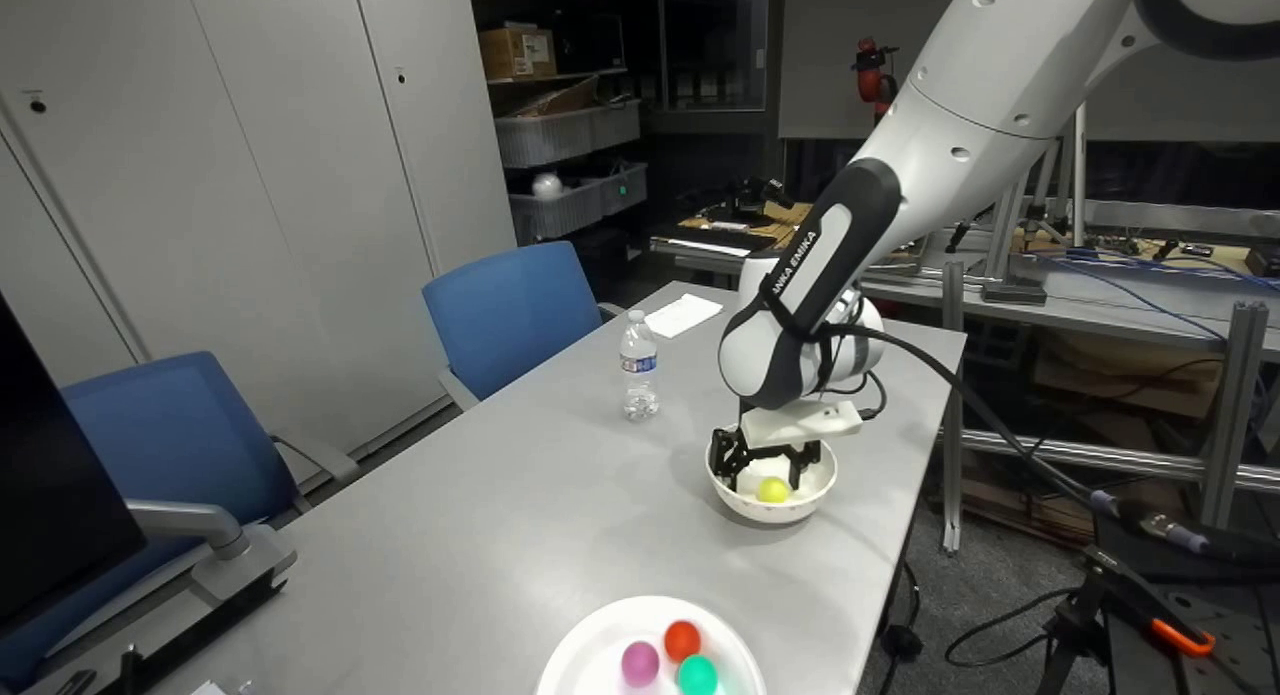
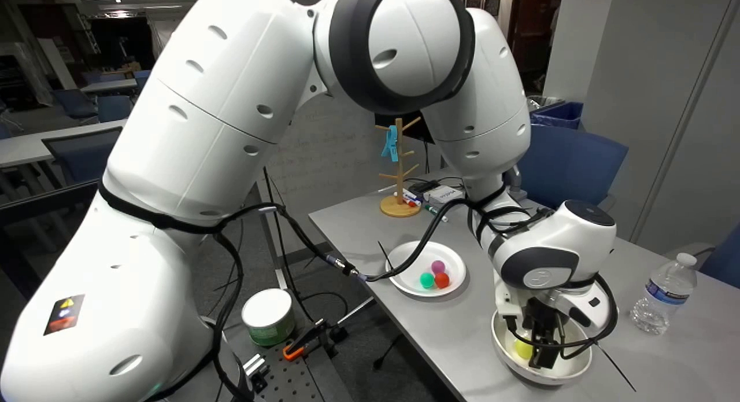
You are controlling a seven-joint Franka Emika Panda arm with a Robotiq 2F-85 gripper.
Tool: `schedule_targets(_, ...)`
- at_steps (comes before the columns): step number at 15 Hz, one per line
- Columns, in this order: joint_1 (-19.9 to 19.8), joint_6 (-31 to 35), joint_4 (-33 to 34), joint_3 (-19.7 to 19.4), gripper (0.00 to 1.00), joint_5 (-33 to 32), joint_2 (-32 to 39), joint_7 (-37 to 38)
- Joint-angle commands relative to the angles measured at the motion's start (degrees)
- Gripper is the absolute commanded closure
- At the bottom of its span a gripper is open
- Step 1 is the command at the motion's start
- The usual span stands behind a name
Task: Take the yellow ball out of the bowl and put it on the plate
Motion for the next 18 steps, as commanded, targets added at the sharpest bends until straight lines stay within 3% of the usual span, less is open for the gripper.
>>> schedule_targets(1,-0.31,-1.73,-1.10,0.93,0.22,1.83,-1.62,-0.45)
schedule_targets(9,-0.52,-1.56,-1.47,1.05,0.83,2.00,-1.94,-0.44)
schedule_targets(18,-0.41,-0.54,-5.40,1.16,0.87,2.75,-6.45,-1.24)
